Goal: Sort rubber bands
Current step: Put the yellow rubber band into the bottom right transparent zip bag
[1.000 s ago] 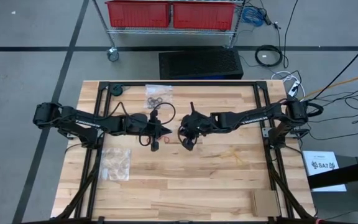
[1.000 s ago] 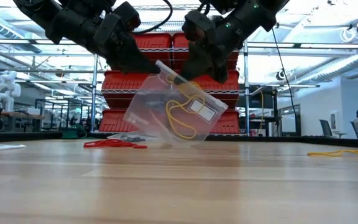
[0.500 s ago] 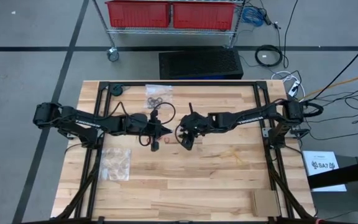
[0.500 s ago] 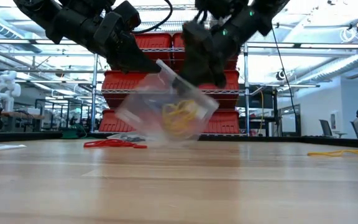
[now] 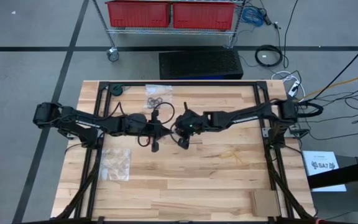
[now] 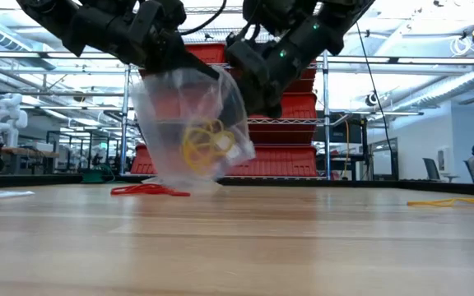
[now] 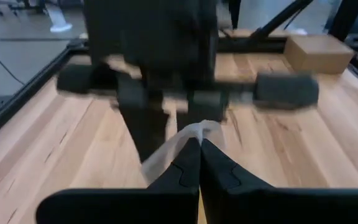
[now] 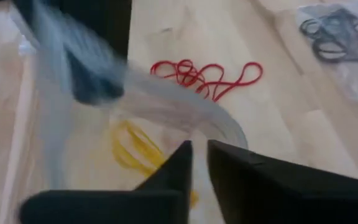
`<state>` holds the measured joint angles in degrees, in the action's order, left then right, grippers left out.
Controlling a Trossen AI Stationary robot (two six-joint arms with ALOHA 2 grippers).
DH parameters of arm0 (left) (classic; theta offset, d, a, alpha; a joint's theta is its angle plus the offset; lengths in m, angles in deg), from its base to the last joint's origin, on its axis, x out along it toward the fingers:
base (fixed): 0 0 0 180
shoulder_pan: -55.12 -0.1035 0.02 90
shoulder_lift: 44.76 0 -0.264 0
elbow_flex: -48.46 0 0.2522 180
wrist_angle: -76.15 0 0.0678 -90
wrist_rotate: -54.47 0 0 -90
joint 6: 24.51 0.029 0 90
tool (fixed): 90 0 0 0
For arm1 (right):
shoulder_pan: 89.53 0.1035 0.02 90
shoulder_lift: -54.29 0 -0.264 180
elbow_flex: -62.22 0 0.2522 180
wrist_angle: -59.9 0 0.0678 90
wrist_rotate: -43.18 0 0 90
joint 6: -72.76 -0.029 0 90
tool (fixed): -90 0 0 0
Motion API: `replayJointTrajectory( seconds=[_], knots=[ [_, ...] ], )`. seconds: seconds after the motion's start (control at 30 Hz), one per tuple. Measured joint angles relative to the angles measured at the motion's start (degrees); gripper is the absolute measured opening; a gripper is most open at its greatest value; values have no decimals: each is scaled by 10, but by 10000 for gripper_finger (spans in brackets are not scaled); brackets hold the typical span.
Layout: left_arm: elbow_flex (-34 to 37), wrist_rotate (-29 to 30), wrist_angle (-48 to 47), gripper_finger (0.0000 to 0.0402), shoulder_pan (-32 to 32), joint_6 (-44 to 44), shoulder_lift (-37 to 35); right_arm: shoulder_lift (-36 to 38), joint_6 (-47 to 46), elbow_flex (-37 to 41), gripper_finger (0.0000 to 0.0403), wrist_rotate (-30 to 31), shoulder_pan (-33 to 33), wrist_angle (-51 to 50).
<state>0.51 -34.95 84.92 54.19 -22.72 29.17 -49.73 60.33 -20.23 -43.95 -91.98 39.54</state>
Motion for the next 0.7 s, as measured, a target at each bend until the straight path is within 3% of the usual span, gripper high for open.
replayJointTrajectory(
  seconds=[0.07, 0.4, 0.7],
  knots=[
    [0, 0, 1, 2, 0, 0, 0, -3, 9, 0, 8, 0, 6, 7],
    [0, 14, 12, 2, 4, -11, 0, 40, 12, 6, 1, -62, 33, 19],
    [0, 19, 63, 2, 21, -14, 24, 37, -60, 73, 0, 41, 72, 114]
  ],
)
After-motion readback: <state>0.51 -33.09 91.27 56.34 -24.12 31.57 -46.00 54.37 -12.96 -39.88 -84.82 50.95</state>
